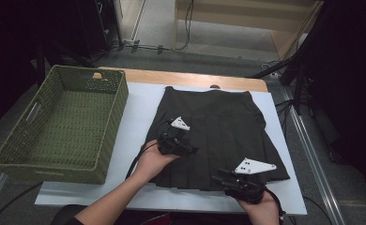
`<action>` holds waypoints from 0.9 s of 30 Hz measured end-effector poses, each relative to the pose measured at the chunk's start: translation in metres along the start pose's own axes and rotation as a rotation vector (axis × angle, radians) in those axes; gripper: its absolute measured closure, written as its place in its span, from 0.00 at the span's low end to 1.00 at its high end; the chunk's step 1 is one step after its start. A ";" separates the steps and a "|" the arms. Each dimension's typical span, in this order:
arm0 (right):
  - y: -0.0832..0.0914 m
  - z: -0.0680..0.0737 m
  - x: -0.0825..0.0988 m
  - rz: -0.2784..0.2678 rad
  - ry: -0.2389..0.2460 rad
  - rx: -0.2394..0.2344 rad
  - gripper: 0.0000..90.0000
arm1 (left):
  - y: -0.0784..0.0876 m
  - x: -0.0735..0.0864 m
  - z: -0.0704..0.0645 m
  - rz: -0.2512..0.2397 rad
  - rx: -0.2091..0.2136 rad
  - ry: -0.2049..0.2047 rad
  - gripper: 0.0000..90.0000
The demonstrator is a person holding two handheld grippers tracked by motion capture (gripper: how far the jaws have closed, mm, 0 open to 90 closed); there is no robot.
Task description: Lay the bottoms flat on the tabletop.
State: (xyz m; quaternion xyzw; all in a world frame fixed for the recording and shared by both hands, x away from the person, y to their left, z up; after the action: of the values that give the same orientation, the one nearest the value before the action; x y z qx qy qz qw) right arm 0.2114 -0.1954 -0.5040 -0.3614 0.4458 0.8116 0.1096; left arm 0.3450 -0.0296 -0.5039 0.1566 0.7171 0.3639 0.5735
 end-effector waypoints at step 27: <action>0.010 -0.078 0.005 0.007 -0.112 0.143 0.45 | 0.017 0.010 0.006 -0.023 0.039 0.008 0.25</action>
State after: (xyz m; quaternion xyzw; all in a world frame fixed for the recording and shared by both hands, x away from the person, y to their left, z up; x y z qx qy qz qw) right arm 0.2408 -0.2643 -0.5281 -0.3054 0.4970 0.7969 0.1572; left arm 0.3447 -0.0099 -0.4994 0.1581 0.7281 0.3435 0.5717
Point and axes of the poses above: each handheld gripper's, and its own axes: y roughly backward along the jaws, x roughly out of its underside, z roughly to its left, the point moved 6 cm from there along -y, roughly forward along the jaws, and after that the axes turned 12 degrees about -y, right-handed, at the moved point
